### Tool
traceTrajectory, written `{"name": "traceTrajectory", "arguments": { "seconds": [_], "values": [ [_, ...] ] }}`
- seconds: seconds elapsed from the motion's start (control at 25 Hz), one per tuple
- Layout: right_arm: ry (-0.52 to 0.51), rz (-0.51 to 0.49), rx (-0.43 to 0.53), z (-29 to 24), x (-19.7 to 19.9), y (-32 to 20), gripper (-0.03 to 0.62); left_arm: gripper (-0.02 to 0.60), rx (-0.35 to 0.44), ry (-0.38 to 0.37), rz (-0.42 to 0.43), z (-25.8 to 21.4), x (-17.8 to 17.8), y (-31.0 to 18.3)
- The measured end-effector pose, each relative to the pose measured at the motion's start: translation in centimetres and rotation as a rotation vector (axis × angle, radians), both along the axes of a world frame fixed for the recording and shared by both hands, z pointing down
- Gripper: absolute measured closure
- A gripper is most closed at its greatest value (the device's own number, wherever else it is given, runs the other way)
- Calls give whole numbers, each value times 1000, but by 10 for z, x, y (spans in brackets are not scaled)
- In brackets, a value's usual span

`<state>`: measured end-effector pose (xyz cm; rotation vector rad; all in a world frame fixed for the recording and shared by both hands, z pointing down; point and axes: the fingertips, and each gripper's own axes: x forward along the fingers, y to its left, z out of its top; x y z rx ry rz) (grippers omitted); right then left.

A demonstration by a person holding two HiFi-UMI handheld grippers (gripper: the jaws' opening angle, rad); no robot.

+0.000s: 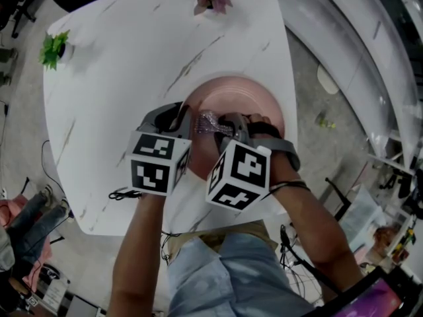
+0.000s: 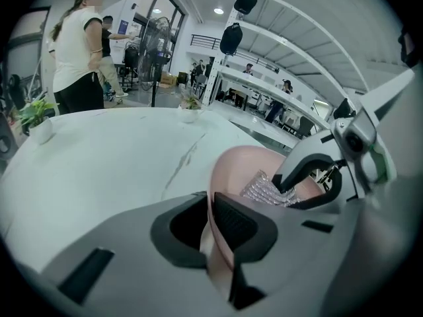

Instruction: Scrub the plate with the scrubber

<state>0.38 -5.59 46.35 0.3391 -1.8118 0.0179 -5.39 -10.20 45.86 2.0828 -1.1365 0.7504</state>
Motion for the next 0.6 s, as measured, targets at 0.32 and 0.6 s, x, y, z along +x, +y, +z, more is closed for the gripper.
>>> {"name": "traceTrajectory", "arguments": {
  "seconds": [0.32, 0.6],
  "values": [
    [-24, -54, -43, -1, -7, 38, 505, 555, 7, -11, 6, 0, 0, 0],
    [-31, -26, -100, 0, 7, 57, 505, 555, -1, -13, 12, -1, 0, 1]
  ]
}}
